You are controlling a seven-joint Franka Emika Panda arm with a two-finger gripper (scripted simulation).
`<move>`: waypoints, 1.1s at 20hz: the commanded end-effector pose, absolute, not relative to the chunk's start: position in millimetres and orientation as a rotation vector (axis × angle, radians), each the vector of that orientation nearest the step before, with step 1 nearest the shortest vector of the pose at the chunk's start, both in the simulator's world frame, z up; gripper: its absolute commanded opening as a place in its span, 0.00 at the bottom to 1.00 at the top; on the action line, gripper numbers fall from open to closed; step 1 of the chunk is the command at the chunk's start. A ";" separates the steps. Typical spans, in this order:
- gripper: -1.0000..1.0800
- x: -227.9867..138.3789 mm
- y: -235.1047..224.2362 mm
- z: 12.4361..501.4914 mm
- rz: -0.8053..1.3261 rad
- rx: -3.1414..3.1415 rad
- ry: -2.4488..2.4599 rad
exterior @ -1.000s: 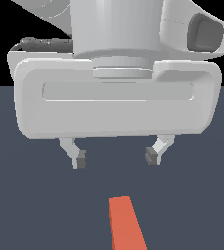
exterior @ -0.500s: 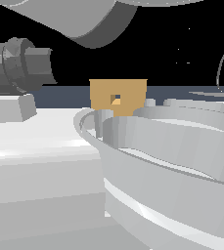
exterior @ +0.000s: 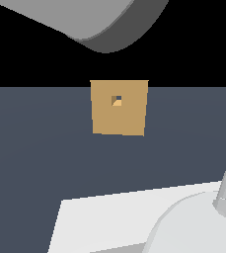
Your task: Insert the peg into the horizontal hole in a box.
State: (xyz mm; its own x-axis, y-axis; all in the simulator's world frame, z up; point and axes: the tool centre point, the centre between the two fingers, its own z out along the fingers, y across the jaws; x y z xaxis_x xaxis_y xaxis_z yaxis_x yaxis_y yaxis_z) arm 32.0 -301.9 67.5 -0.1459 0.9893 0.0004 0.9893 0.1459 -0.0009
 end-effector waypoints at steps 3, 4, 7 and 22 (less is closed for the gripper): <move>0.96 34.1 -306.5 66.4 0.000 -2.049 -2.381; 0.96 34.2 -306.7 66.3 0.000 -2.049 -2.381; 0.96 33.5 -306.3 64.8 0.001 -2.050 -2.380; 0.96 34.6 -306.6 16.1 0.000 -2.049 -2.381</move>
